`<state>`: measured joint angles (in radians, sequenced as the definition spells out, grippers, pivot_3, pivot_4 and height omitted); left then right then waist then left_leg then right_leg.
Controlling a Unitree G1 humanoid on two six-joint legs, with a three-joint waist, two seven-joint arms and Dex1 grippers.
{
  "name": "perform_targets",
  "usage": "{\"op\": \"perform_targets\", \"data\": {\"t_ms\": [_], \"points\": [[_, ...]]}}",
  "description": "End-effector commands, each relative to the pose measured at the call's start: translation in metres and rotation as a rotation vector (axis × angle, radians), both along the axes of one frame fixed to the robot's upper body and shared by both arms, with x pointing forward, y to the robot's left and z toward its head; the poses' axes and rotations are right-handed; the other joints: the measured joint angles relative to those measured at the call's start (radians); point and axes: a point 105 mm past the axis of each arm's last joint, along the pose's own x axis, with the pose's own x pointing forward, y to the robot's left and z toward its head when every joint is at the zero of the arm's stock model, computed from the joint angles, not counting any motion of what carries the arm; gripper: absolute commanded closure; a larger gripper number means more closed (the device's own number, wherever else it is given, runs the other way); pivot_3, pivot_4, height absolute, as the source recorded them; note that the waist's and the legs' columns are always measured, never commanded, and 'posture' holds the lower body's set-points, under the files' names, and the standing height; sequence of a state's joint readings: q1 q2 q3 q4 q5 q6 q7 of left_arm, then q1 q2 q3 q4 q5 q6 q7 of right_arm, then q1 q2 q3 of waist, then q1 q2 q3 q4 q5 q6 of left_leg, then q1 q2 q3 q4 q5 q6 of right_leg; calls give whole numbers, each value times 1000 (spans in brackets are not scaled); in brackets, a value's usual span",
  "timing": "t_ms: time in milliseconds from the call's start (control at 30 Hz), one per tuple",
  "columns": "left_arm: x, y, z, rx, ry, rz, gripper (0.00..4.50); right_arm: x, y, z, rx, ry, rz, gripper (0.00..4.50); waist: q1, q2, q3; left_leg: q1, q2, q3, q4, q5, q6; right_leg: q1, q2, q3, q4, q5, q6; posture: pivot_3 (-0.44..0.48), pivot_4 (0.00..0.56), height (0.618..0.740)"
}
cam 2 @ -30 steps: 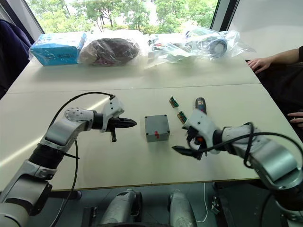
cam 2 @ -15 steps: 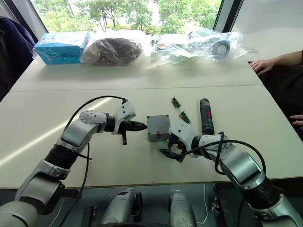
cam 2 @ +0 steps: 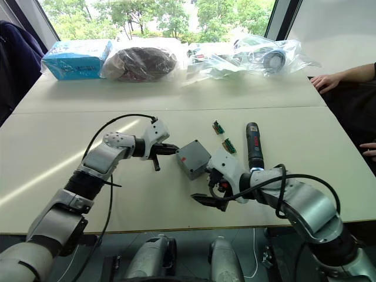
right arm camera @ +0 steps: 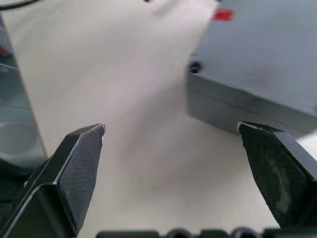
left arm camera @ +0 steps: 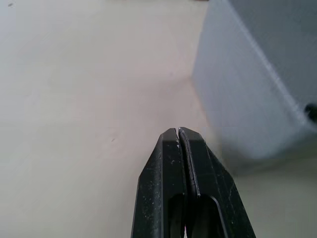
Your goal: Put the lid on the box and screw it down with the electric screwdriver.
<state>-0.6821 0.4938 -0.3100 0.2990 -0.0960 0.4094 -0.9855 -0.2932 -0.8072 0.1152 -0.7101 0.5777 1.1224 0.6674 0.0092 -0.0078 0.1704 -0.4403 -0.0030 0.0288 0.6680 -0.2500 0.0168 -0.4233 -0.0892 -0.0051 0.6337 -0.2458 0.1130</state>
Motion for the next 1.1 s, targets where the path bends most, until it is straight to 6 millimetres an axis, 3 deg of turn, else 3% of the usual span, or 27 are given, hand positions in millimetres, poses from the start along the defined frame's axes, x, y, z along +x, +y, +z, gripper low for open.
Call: {"op": "perform_targets", "data": {"t_ms": [33,167,333,733,1100], "points": [[-18,1,6,-31,33,-54,4500,5,-6,16,-5,-82,-4,51,1,0,0,0,0,0,0,0,0,0,0,0,0,0,0,0,150,740],[-46,-11,3,-67,100,-153,4500,23,-12,12,-45,-131,-36,51,3,0,0,0,0,0,0,0,0,1,0,0,0,0,0,0,150,740],[-47,-28,2,-90,97,-147,4500,34,-6,-4,-59,-132,-20,51,3,0,0,0,-1,0,1,0,0,1,-1,0,0,0,0,0,150,740],[-36,-35,4,-91,47,-99,4500,9,18,-20,33,-27,40,51,3,0,0,0,0,0,1,0,0,1,0,0,0,0,0,0,150,740],[-48,-32,5,-79,79,-155,4500,15,15,-18,25,-51,10,51,2,0,0,1,0,0,1,0,0,1,0,0,1,0,0,0,150,740]]}}
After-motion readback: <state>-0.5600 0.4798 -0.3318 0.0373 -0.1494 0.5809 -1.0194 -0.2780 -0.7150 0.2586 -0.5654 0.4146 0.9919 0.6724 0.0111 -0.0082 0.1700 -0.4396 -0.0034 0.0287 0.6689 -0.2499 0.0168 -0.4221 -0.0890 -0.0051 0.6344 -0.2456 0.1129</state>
